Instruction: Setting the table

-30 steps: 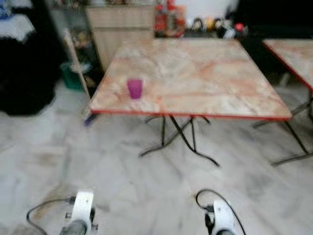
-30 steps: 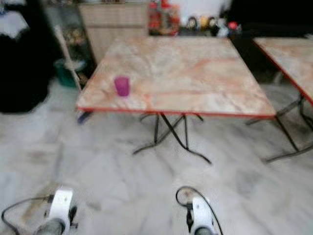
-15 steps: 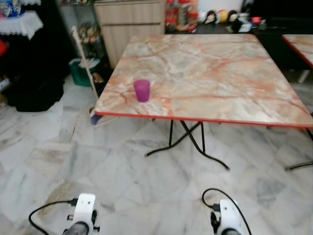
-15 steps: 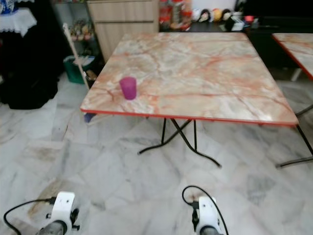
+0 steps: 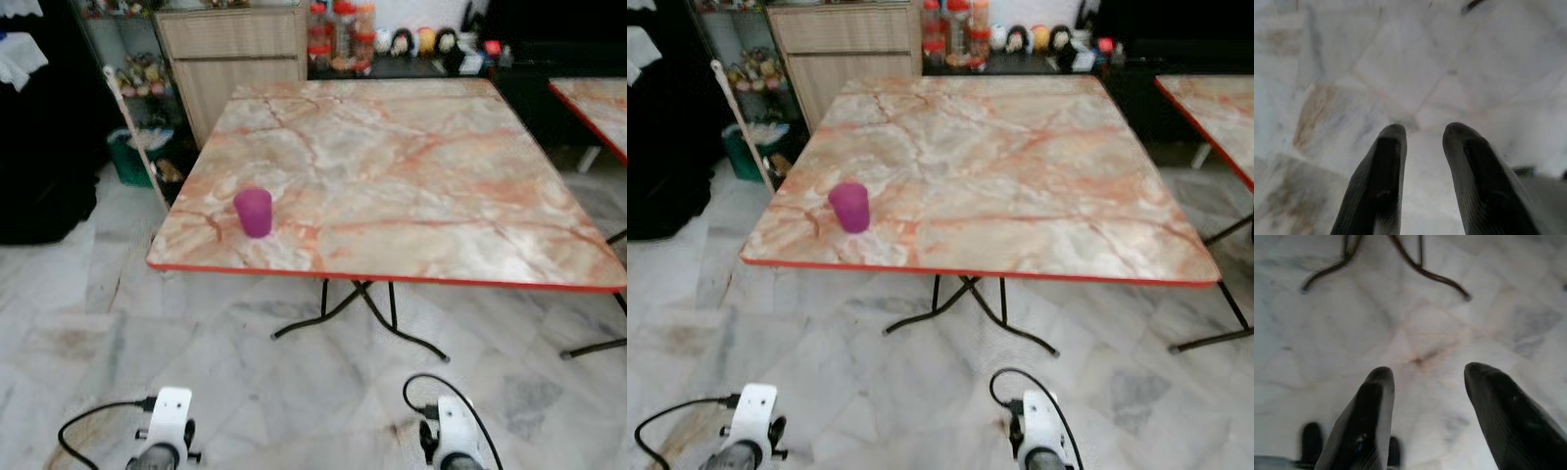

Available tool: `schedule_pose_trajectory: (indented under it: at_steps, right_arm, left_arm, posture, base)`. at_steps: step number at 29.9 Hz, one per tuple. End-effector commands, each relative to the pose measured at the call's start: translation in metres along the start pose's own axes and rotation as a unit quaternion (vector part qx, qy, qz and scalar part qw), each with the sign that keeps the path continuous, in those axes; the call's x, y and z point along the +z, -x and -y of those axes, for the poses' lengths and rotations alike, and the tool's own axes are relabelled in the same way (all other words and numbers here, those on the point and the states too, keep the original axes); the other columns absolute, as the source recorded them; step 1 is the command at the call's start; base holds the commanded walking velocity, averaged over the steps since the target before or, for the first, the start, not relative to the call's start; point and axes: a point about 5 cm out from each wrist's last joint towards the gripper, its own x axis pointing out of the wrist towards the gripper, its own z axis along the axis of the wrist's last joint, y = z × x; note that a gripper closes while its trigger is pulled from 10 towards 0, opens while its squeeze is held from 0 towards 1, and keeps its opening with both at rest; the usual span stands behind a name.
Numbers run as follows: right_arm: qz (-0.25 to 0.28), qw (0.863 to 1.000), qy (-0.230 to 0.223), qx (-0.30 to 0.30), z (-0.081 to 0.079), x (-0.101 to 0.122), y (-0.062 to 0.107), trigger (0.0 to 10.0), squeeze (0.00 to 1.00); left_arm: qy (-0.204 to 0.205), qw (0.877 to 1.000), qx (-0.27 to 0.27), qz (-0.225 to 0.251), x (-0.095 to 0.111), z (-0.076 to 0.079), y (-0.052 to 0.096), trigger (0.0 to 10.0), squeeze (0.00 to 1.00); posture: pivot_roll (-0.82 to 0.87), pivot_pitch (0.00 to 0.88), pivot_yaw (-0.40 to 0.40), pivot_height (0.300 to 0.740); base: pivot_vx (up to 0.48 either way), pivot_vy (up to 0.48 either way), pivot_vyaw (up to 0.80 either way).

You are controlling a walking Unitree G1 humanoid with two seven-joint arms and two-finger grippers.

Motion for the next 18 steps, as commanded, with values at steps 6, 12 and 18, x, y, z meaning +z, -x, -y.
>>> schedule_pose_trajectory:
  at_steps: [6,12,18]
  right_arm:
    - [-0.01,1.0,0.011,-0.006,0.0065,-0.0056,0.0013,10.0,0.0]
    - [-0.008,1.0,0.012,-0.004,0.0059,-0.0049,0.0012,10.0,0.0]
    - [-0.007,1.0,0.013,-0.002,0.0046,-0.0043,0.001,10.0,0.0]
  left_arm:
    - [0.0,1.0,-0.003,0.009,0.0053,0.0043,-0.0016,10.0,0.0]
    - [0.001,1.0,-0.006,0.009,0.005,0.0055,-0.0016,10.0,0.0]
    - [-0.003,1.0,-0.008,0.007,0.0048,0.0058,-0.0016,10.0,0.0]
  posture:
    - [0.06,0.053,0.029,0.74]
    - [0.05,0.038,0.026,0.74]
    - [0.06,0.011,0.026,0.74]
  base:
    - [0.101,0.0,-0.07]
    - [0.0,0.0,0.0]
    - [0.0,0.0,0.0]
